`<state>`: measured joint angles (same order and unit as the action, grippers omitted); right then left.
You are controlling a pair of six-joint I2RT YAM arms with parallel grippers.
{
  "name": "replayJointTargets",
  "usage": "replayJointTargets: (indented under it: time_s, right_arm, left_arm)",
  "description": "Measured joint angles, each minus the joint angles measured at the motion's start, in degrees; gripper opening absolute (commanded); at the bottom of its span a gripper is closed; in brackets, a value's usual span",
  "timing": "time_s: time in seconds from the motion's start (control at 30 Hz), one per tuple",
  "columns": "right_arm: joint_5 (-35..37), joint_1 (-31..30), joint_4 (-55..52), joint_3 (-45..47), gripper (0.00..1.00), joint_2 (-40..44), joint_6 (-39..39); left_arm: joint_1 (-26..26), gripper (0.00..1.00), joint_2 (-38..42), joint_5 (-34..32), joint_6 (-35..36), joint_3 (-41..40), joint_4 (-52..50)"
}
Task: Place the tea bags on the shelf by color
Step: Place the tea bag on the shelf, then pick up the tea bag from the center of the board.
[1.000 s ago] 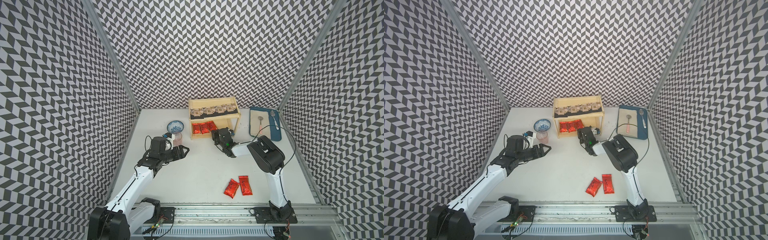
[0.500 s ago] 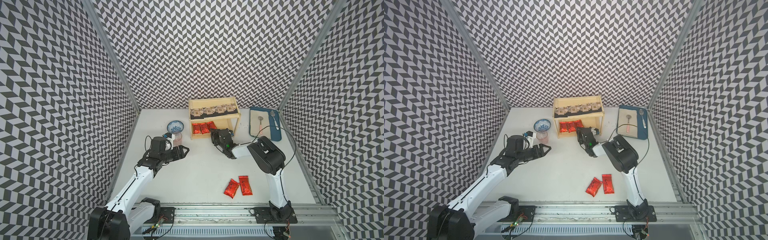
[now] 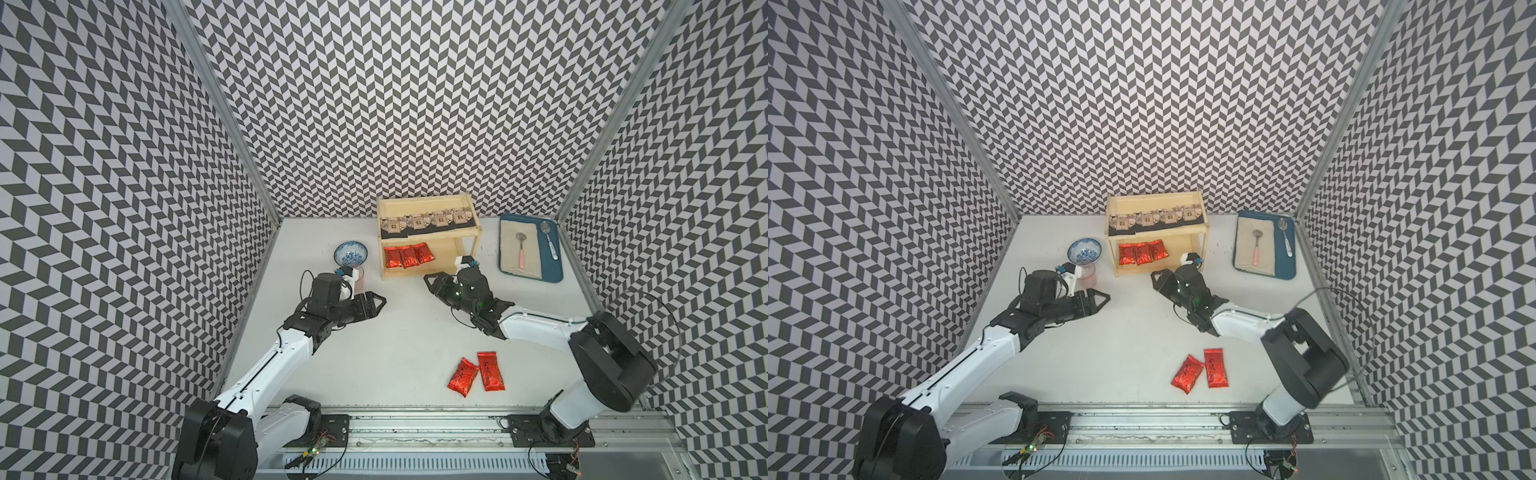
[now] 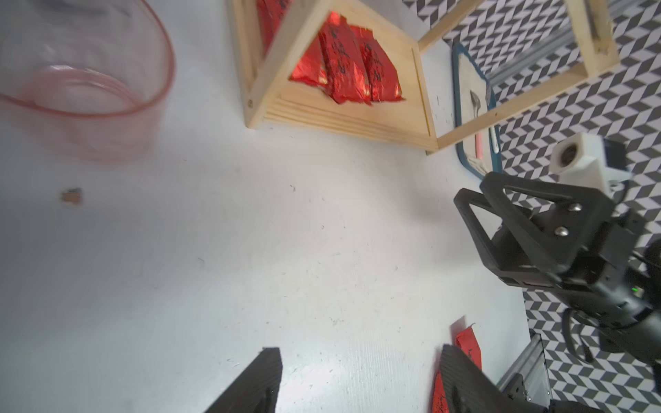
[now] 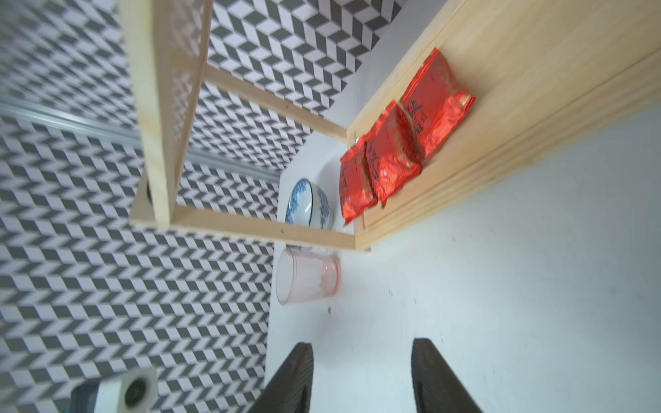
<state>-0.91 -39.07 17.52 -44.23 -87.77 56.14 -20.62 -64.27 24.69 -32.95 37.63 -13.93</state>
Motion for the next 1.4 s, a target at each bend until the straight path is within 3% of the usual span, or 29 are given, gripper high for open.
replayJointTargets:
  time_s: [0.13,0.27,0.53,0.67,0.8,1.4]
  right_arm:
    - [3.34,-3.3,-11.87,3.17,0.49,8.0,-9.01]
    - [6.84,-5.81,-22.8,7.48,0.52,15.45,-13.27]
    - [10.01,-15.15,-40.3,13.66,0.65,29.9,-14.03]
    - [9.84,-19.89,-45.27,15.13,0.77,34.16,-11.85]
    - [8.57,-22.14,-47.06,16.06,0.83,34.73,-8.87]
    - [7.82,-26.93,-48.11,19.43,0.84,28.41,2.27]
  left_arm:
    - [-6.64,0.74,-4.72,-3.13,-1.22,0.26,1.75]
    - [-9.22,0.73,-9.11,-6.27,-1.4,3.58,1.97]
    - [-11.02,0.73,-10.45,-8.59,-1.79,4.76,3.89]
    - [-11.13,0.74,-10.8,-8.57,-2.51,4.7,4.39]
    - [-11.13,0.75,-10.8,-8.57,-2.62,4.7,4.66]
    - [-10.84,0.79,-10.64,-10.08,-2.43,4.66,4.28]
